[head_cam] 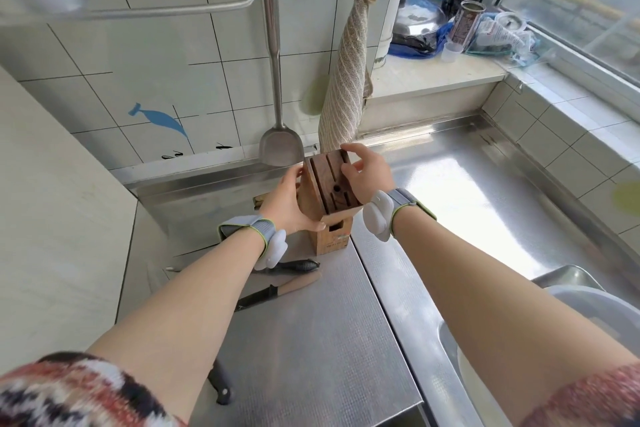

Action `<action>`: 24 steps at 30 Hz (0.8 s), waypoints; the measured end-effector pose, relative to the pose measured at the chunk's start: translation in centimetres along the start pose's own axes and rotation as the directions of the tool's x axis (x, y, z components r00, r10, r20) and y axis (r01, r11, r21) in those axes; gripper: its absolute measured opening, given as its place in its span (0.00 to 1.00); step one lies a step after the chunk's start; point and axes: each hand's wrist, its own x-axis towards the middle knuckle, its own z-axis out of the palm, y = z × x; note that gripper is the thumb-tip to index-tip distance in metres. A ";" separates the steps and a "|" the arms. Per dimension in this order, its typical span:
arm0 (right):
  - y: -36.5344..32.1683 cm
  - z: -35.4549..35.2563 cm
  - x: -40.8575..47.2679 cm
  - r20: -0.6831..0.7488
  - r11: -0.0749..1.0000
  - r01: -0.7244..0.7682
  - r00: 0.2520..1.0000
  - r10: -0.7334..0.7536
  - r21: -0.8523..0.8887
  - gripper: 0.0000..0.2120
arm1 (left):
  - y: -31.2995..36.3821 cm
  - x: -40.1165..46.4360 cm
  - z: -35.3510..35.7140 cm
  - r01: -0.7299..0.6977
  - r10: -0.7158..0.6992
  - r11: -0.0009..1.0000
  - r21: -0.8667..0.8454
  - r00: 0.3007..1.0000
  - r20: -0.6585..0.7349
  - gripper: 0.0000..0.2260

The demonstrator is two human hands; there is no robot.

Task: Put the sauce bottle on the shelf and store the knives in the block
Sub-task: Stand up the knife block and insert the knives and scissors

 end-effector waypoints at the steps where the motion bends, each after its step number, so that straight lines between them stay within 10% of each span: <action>1: 0.1 0.0 0.0 0.012 1.000 -0.002 1.000 0.002 0.007 0.18 | -0.1 -0.1 -0.1 0.005 -0.005 1.000 0.009 1.000 0.011 0.55; 11: 0.9 0.3 -0.1 0.046 0.997 -0.013 0.999 0.017 -0.077 0.18 | -4.7 -3.6 0.4 0.120 -0.179 0.883 0.454 0.980 0.088 0.19; 24: 1.2 0.5 0.1 0.089 0.993 0.015 0.996 -0.005 -0.118 0.18 | -6.9 -4.4 4.9 -0.067 -0.151 0.586 0.808 0.970 0.190 0.15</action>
